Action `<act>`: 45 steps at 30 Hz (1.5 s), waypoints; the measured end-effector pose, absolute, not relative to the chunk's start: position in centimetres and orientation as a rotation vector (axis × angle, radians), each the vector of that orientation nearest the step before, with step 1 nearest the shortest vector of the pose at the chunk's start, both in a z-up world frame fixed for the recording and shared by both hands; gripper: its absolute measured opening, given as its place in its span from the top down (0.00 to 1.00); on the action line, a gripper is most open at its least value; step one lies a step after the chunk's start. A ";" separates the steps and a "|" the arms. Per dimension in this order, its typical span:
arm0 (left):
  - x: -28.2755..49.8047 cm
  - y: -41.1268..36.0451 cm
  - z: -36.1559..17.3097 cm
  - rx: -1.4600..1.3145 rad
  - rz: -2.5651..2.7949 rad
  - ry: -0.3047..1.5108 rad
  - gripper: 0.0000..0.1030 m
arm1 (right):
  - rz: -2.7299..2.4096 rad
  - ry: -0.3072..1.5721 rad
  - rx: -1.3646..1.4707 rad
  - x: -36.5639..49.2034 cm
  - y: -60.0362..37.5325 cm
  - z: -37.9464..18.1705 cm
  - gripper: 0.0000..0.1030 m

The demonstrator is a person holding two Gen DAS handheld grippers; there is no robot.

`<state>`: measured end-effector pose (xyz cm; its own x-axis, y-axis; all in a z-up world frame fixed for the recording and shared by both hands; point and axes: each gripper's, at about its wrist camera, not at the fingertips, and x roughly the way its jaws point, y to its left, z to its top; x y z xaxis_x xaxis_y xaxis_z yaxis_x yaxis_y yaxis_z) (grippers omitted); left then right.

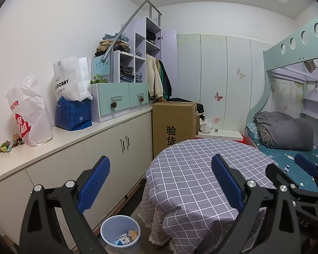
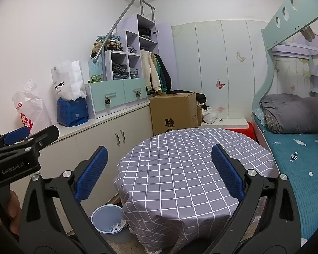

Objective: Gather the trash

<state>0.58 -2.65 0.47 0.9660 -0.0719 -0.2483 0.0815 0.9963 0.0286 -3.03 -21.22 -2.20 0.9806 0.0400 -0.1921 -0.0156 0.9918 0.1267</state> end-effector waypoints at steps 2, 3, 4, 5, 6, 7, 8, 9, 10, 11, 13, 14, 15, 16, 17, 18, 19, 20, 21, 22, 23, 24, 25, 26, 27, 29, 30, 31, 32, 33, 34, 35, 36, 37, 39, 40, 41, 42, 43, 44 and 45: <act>0.5 -2.7 0.4 0.037 -0.079 0.251 0.08 | 0.027 0.196 0.124 -3.0 -21.2 -2.2 0.07; 0.5 -2.7 0.4 0.037 -0.077 0.250 0.08 | 0.028 0.197 0.123 -3.0 -21.2 -2.2 0.07; 0.5 -2.7 0.4 0.038 -0.078 0.250 0.08 | 0.029 0.198 0.123 -3.0 -21.2 -2.2 0.07; 0.5 -2.7 0.4 0.039 -0.079 0.251 0.08 | 0.028 0.198 0.123 -3.0 -21.2 -2.2 0.07; 0.5 -2.7 0.4 0.039 -0.079 0.251 0.08 | 0.028 0.199 0.122 -3.0 -21.1 -2.2 0.07; 0.5 -2.7 0.4 0.038 -0.078 0.252 0.08 | 0.028 0.199 0.122 -3.0 -21.1 -2.2 0.07; 0.5 -2.7 0.4 0.038 -0.078 0.252 0.08 | 0.028 0.199 0.122 -3.0 -21.1 -2.2 0.07; 0.5 -2.7 0.4 0.038 -0.078 0.252 0.08 | 0.028 0.199 0.122 -3.0 -21.1 -2.2 0.07; 0.5 -2.7 0.4 0.038 -0.078 0.251 0.08 | 0.028 0.198 0.123 -3.0 -21.1 -2.2 0.07; 0.5 -2.7 0.4 0.038 -0.077 0.251 0.08 | 0.028 0.199 0.122 -3.0 -21.1 -2.2 0.07; 0.5 -2.7 0.4 0.038 -0.079 0.252 0.08 | 0.027 0.198 0.123 -3.0 -21.0 -2.2 0.07; 0.5 -2.7 0.4 0.037 -0.078 0.252 0.08 | 0.027 0.199 0.122 -3.0 -21.0 -2.2 0.07; 0.5 -2.7 0.4 0.038 -0.078 0.252 0.08 | 0.028 0.200 0.123 -3.0 -20.9 -2.2 0.07; 0.5 -2.7 0.4 0.039 -0.078 0.251 0.08 | 0.029 0.201 0.124 -3.0 -21.0 -2.2 0.07; 0.5 -2.7 0.4 0.039 -0.079 0.251 0.08 | 0.032 0.202 0.124 -2.9 -21.0 -2.3 0.07; 0.5 -2.7 0.4 0.039 -0.079 0.251 0.08 | 0.034 0.204 0.125 -2.9 -21.0 -2.4 0.07; 0.5 -2.7 0.4 0.039 -0.077 0.252 0.08 | 0.036 0.205 0.125 -2.9 -21.0 -2.5 0.07; 0.5 -2.8 0.5 0.039 -0.077 0.252 0.08 | 0.037 0.205 0.124 -2.9 -20.9 -2.6 0.07; 0.5 -2.8 0.5 0.038 -0.078 0.252 0.08 | 0.038 0.206 0.123 -2.8 -20.9 -2.7 0.07; 0.5 -2.8 0.4 0.038 -0.078 0.252 0.08 | 0.038 0.206 0.123 -2.8 -20.8 -2.7 0.07; 0.6 -2.7 0.4 0.039 -0.078 0.252 0.08 | 0.038 0.206 0.124 -2.8 -20.9 -2.7 0.07; 0.6 -2.7 0.3 0.040 -0.077 0.252 0.08 | 0.039 0.206 0.124 -2.8 -20.8 -2.7 0.07; 0.6 -2.7 0.3 0.040 -0.077 0.252 0.08 | 0.037 0.206 0.124 -2.8 -20.8 -2.7 0.07; 0.6 -2.7 0.3 0.039 -0.078 0.252 0.08 | 0.037 0.206 0.125 -2.8 -20.8 -2.7 0.07; 0.6 -2.7 0.4 0.039 -0.078 0.253 0.08 | 0.038 0.206 0.124 -2.8 -20.9 -2.6 0.07; 0.6 -2.7 0.4 0.039 -0.078 0.253 0.08 | 0.041 0.208 0.125 -2.7 -20.9 -2.8 0.07; 0.6 -2.8 0.4 0.039 -0.078 0.253 0.08 | 0.041 0.209 0.126 -2.8 -20.9 -2.8 0.07; 0.6 -2.8 0.4 0.040 -0.077 0.253 0.08 | 0.042 0.209 0.125 -2.8 -20.8 -2.9 0.07; 0.6 -2.8 0.4 0.040 -0.077 0.253 0.08 | 0.041 0.209 0.125 -2.8 -20.8 -2.8 0.07; 0.6 -2.8 0.4 0.041 -0.077 0.253 0.08 | 0.041 0.209 0.125 -2.8 -20.8 -2.8 0.07; 0.6 -2.7 0.3 0.041 -0.076 0.253 0.08 | 0.041 0.210 0.124 -2.8 -20.7 -2.9 0.07; 0.5 -2.6 0.1 0.042 -0.077 0.253 0.08 | 0.041 0.210 0.125 -2.8 -20.7 -2.9 0.07; 0.5 -2.6 0.1 0.043 -0.078 0.253 0.08 | 0.043 0.210 0.125 -2.7 -20.9 -2.9 0.07; 0.5 -2.6 0.1 0.042 -0.078 0.252 0.08 | 0.044 0.211 0.126 -2.7 -20.9 -3.0 0.07; 0.5 -2.7 0.1 0.042 -0.077 0.253 0.08 | 0.045 0.212 0.126 -2.8 -20.9 -3.1 0.07; 0.5 -2.6 0.1 0.042 -0.077 0.253 0.08 | 0.045 0.212 0.126 -2.7 -21.0 -3.0 0.07; 0.5 -2.6 0.1 0.042 -0.077 0.254 0.08 | 0.046 0.212 0.127 -2.7 -21.0 -3.0 0.07; 0.5 -2.6 0.1 0.042 -0.077 0.254 0.08 | 0.046 0.212 0.127 -2.7 -20.9 -3.1 0.07; 0.5 -2.6 0.1 0.042 -0.077 0.254 0.08 | 0.047 0.213 0.127 -2.7 -20.9 -3.1 0.07; 0.5 -2.6 0.2 0.042 -0.078 0.253 0.08 | 0.047 0.213 0.126 -2.7 -20.9 -3.0 0.07; 0.5 -2.6 0.1 0.043 -0.078 0.253 0.08 | 0.048 0.213 0.127 -2.7 -20.9 -3.1 0.07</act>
